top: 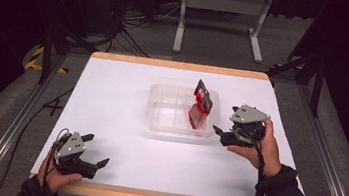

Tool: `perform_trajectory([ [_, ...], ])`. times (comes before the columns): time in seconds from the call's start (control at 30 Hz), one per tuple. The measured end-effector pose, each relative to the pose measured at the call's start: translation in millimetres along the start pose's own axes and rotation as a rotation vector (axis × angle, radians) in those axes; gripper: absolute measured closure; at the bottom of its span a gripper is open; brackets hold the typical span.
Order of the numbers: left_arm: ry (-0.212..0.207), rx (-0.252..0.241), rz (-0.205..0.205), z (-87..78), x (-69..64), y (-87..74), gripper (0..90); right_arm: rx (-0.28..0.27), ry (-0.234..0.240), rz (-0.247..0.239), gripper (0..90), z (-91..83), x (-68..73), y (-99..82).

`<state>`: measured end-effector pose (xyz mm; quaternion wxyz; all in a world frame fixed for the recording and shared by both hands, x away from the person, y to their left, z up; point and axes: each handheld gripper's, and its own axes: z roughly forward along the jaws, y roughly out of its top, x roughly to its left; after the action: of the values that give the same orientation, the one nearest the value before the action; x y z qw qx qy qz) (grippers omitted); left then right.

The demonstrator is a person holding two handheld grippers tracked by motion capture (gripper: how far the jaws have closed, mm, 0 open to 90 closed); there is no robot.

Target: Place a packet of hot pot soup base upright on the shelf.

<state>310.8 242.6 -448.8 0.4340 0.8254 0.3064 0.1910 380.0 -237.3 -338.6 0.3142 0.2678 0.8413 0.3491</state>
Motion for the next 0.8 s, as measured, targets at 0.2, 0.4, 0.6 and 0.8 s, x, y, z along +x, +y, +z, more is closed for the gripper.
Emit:
perform_trajectory([
  [0.2, 0.008, 0.011, 0.016, 1.5, -1.8, 0.0, 4.5, 0.02, 0.003, -0.011, 16.8, -5.6, 0.8, -13.6],
  [0.4, 0.01, 0.013, 0.014, 1.6, -1.8, 0.3, 4.5, 0.076, -0.014, -0.038, 16.8, -9.2, 1.6, -30.9],
  [0.6, 0.012, 0.016, 0.017, 1.8, -2.2, 0.4, 4.5, 0.087, -0.025, -0.063, 16.8, -14.0, 6.9, -46.1],
  [0.8, 0.012, 0.018, 0.013, 1.9, -1.9, 0.3, 4.5, 0.066, -0.02, -0.067, 16.7, -18.1, 14.1, -63.9],
])
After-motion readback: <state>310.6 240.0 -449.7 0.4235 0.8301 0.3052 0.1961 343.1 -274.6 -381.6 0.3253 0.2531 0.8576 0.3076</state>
